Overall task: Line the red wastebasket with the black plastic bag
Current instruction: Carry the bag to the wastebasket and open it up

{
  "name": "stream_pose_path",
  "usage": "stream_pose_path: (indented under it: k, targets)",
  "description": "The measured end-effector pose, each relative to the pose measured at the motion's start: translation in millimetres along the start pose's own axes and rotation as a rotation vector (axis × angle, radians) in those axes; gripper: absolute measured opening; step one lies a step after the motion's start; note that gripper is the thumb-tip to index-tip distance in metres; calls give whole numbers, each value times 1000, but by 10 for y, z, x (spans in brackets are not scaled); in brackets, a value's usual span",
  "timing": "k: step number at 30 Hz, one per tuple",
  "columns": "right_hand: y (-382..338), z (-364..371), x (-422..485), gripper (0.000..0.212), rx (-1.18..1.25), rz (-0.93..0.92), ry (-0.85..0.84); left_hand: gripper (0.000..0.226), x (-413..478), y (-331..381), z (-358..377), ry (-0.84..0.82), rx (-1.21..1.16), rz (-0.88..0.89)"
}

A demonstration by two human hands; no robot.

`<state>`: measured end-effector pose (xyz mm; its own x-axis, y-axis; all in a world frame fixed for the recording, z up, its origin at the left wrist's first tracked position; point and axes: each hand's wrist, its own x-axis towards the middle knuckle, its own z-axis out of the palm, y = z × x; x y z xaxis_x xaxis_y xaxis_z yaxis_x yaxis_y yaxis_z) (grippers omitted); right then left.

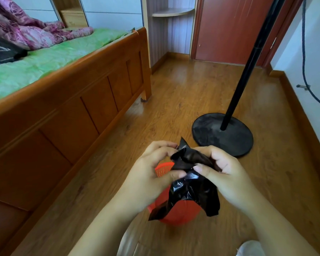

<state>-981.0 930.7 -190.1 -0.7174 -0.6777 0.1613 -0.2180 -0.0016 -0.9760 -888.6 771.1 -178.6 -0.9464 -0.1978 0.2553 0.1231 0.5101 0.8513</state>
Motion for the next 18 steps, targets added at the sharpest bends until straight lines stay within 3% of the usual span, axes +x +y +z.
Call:
stream_pose_path:
  k: [3,7,11,13,18]
  targets:
    - [4,-29,1,29,50,10,21,6,11,-11,-16,128,-7,-44]
    - [48,-56,19,16,100,63,42,6,22,8,-95,178,-165,-72]
    - [46,-56,19,4,86,96,-31,12,20,3,-98,188,-265,-24]
    - [75,-78,22,8,65,138,-24,16,28,4,-125,230,-384,-9]
    - [116,-155,38,15,15,226,99,28,67,-80,-229,515,-433,-158]
